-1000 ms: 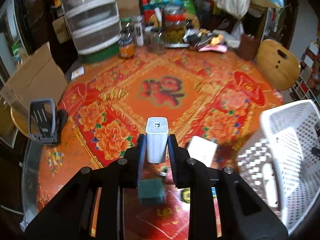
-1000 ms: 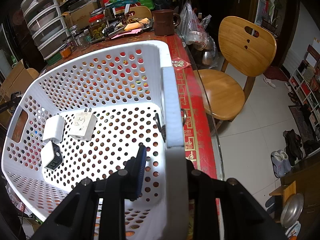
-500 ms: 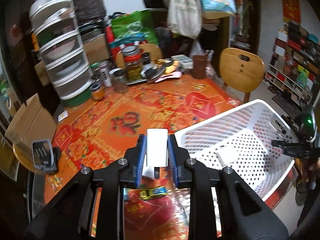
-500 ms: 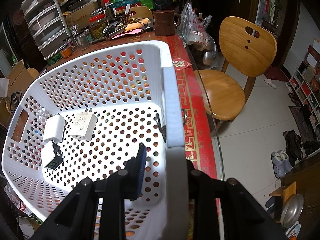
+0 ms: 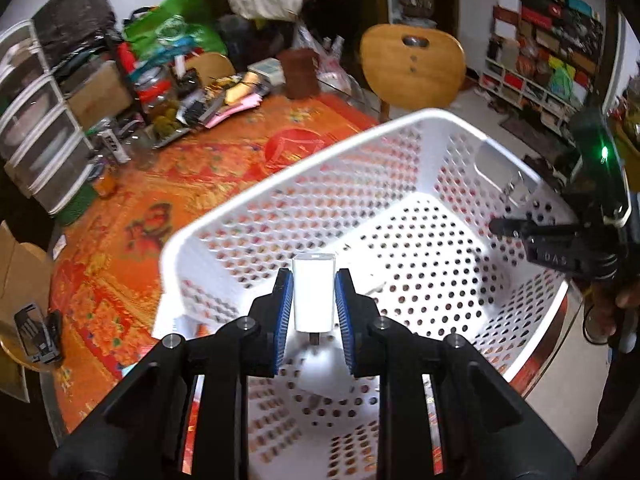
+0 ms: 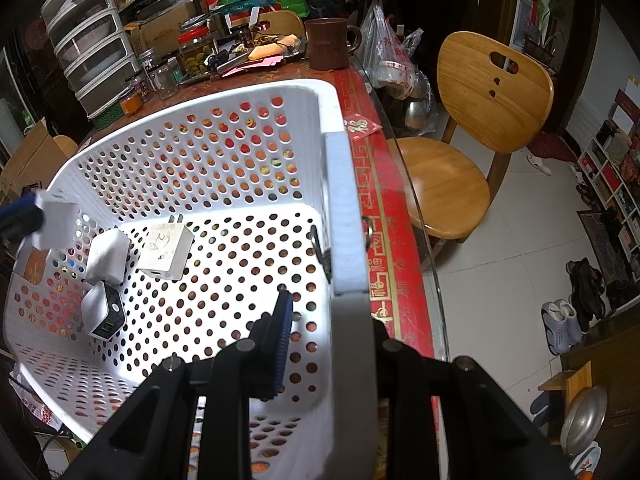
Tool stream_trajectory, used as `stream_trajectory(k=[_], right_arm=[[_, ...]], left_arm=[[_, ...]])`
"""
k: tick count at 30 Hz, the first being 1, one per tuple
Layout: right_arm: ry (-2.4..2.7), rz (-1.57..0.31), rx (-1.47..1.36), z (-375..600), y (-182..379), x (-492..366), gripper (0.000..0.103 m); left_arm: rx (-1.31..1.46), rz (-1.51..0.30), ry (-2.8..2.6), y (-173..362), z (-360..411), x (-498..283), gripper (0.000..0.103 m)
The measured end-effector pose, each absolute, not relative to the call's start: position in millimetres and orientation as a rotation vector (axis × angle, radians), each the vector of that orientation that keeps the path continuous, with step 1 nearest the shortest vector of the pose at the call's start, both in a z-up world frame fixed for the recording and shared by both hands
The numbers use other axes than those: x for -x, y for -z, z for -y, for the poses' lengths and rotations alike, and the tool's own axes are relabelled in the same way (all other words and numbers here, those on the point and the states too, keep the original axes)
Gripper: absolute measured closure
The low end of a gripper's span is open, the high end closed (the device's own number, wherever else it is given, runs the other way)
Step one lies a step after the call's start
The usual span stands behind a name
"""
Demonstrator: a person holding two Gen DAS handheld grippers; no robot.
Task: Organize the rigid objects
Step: 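Carry the white prong charger into the basket and release it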
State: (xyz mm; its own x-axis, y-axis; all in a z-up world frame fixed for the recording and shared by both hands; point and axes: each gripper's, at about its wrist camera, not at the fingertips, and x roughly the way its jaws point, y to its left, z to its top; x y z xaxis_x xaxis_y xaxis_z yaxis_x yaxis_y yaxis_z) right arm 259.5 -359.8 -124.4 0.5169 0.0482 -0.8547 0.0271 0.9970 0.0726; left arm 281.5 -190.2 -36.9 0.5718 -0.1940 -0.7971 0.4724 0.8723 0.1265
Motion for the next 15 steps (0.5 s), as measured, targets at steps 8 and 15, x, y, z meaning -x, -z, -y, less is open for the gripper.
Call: stream_trajectory(k=[8, 15], right_arm=[[-0.012, -1.029, -0.079, 359, 124, -259, 0.078], [-0.014, -1.028, -0.078, 360, 124, -259, 0.078]], left_arm=[[-0.398, -0.951, 0.406, 66, 202, -294, 0.09], [-0.36, -0.945, 0.42, 66, 189, -295, 0.09]])
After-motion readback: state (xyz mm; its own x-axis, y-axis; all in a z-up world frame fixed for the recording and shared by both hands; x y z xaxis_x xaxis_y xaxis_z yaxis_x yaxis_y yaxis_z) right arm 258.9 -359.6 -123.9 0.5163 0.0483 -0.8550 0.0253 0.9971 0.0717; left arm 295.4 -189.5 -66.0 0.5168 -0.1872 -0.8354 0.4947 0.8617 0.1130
